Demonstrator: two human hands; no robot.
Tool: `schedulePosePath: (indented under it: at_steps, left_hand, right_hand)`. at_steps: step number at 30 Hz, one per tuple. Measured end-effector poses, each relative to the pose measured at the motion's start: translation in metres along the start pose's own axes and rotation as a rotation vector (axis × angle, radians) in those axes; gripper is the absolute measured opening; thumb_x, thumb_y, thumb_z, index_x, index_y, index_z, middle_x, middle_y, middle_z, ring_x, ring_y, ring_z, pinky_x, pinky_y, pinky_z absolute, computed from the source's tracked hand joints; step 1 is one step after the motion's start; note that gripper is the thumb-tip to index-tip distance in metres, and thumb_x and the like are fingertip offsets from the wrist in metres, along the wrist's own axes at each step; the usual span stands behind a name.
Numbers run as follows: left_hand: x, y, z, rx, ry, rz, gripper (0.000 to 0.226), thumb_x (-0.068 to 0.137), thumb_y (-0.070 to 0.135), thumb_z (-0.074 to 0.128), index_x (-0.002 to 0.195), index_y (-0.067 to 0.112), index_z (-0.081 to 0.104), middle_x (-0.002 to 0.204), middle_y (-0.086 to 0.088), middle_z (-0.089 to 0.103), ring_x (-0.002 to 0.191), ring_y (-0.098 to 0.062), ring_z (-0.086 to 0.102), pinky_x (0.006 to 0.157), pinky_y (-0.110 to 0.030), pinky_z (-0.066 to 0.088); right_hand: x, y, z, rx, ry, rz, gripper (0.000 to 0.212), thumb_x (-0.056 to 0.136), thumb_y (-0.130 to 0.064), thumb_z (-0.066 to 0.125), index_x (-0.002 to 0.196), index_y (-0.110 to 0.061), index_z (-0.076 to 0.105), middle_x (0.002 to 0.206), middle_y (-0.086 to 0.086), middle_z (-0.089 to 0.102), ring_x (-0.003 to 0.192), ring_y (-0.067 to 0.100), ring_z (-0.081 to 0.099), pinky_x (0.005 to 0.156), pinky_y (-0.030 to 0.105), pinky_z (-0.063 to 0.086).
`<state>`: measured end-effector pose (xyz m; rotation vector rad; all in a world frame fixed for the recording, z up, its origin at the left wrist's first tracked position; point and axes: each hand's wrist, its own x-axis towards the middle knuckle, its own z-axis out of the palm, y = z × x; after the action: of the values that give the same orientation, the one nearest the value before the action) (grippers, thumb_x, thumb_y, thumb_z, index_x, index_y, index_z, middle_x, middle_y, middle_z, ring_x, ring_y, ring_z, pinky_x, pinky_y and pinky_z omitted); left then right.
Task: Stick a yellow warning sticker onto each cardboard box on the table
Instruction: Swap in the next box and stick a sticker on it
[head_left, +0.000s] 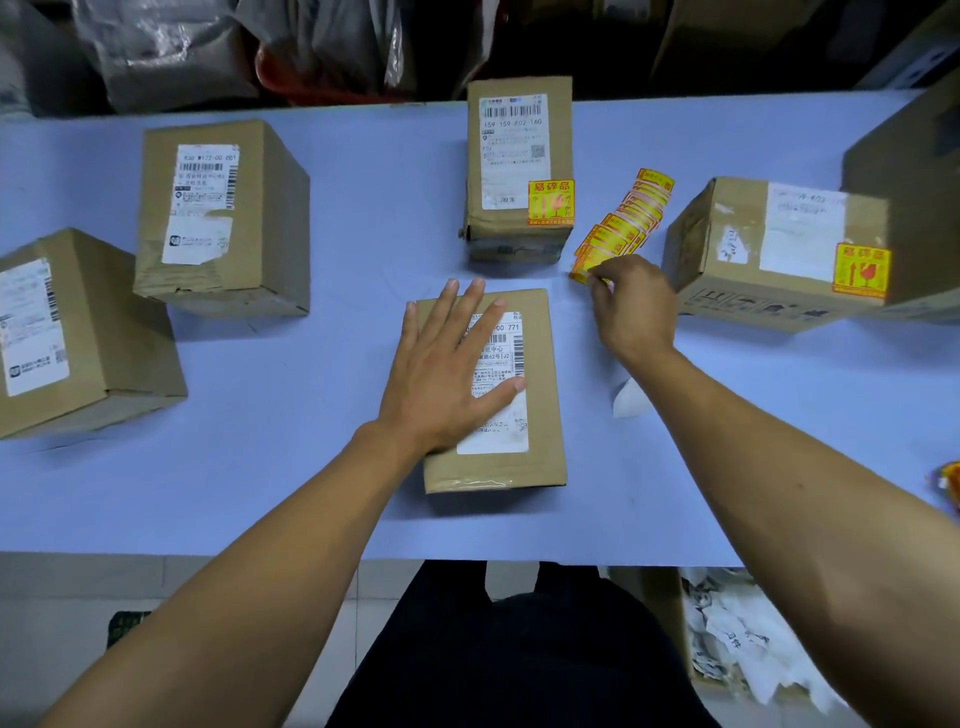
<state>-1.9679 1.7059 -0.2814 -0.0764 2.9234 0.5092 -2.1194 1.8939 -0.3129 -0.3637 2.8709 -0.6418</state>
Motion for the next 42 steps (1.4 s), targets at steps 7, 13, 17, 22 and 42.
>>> schedulePosePath:
  at_steps: [7,13,17,22,42]
  left_hand:
    - [0.000,0.017,-0.025,-0.071,-0.012,0.009,0.076,0.092,0.061,0.047,0.154,0.021,0.031,0.166,-0.003,0.016,0.154,-0.023,0.008,0.120,-0.050,-0.006]
    - [0.000,0.071,-0.061,-0.952,0.192,-0.337,0.020,0.092,0.020,0.069,0.110,0.013,0.069,0.094,0.000,0.070,0.080,-0.005,0.065,0.074,-0.015,0.050]
    - [0.002,0.077,-0.075,-1.262,0.183,-0.488,0.007,0.090,0.006,0.068,0.095,0.008,0.072,0.082,-0.006,0.072,0.070,-0.013,0.066,0.068,-0.028,0.056]
    - [-0.004,0.067,-0.092,-1.563,0.033,-0.614,0.009,0.090,0.002,0.066,0.095,0.010,0.069,0.076,-0.003,0.059,0.067,-0.014,0.056,0.060,-0.023,0.056]
    - [-0.033,0.080,-0.098,-1.309,0.053,-0.303,0.029,0.091,0.025,0.068,0.107,0.001,0.067,0.094,-0.014,0.073,0.082,-0.017,0.069,0.074,-0.031,0.058]
  right_hand:
    - [-0.065,-0.033,-0.063,0.887,-0.159,0.410,0.010,0.096,-0.009,0.061,0.092,-0.006,0.070,0.078,0.006,0.063,0.062,0.011,0.058,0.060,0.022,0.051]
    - [-0.100,-0.066,-0.101,1.058,-0.227,0.337,0.006,0.092,-0.007,0.067,0.096,-0.006,0.072,0.076,0.003,0.069,0.061,0.007,0.063,0.062,0.019,0.054]
    - [-0.105,-0.075,-0.104,0.996,-0.196,0.243,0.013,0.096,-0.009,0.062,0.104,-0.016,0.070,0.081,0.002,0.071,0.069,0.011,0.066,0.070,0.025,0.054]
    - [-0.098,-0.050,-0.102,0.118,-0.007,-0.557,0.053,0.089,-0.001,0.053,0.139,-0.020,0.054,0.139,0.005,0.055,0.121,0.024,0.054,0.090,0.038,0.050]
    - [-0.119,-0.088,-0.125,0.918,-0.401,0.047,0.013,0.094,-0.007,0.066,0.086,-0.016,0.071,0.069,0.000,0.070,0.062,0.010,0.062,0.068,0.027,0.057]
